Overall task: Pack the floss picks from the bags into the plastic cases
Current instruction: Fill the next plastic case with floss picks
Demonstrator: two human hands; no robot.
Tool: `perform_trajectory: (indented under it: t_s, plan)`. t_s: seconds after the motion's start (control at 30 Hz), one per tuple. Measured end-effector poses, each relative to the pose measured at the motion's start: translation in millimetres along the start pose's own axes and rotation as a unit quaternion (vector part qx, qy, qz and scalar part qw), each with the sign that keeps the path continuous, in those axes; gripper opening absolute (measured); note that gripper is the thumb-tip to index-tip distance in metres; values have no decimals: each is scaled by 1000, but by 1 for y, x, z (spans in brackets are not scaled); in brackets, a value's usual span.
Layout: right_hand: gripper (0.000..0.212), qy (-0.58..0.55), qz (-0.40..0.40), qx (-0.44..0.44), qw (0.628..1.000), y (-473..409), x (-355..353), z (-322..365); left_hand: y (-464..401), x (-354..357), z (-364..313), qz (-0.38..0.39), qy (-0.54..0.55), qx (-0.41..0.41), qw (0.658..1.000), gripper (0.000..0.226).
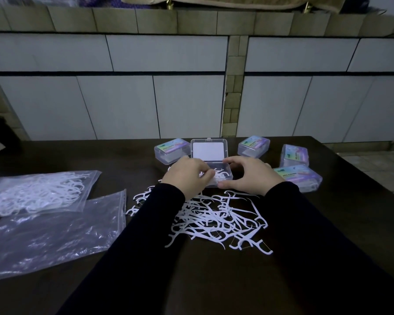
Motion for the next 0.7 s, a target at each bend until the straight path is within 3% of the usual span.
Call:
perform_trajectory:
  t_s: [0.1, 0.17, 0.27, 0.37, 0.53, 0.6, 0.7]
  plan:
    - [76, 28, 2, 0, 1000, 8, -13, 6, 7, -15, -5, 0, 35, 6, 999, 21]
    - [59, 24, -26, -7, 999, 15, -31, 10, 14, -25, -13, 20, 59, 14, 998, 15]
    - [38, 20, 52, -7, 998, 24, -36, 9, 19, -28, -25, 70, 76, 24, 994, 13]
    - [50, 50, 161, 21, 986, 30, -23, 5, 21, -14, -31, 145, 56, -8, 988, 36]
    - [92, 82, 217, 36, 972, 37, -16, 5, 33, 2, -41, 267, -26, -50, 962, 80]
    - [101, 112, 229, 24, 967, 40, -13, 9, 33, 2, -38, 280, -51, -68, 956, 85]
    - [96, 129, 231, 15, 964, 42, -10, 16, 32, 0, -29, 273, -62, -86, 956, 76]
Point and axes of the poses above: each hand's wrist, its own y-axis away from the middle knuckle, its own x-axis out of the palm, z = x × y, the point moved 6 cm from there along -y, towards the middle knuckle, and after that the axes turned 6 degrees about y, right-handed, at the moved point
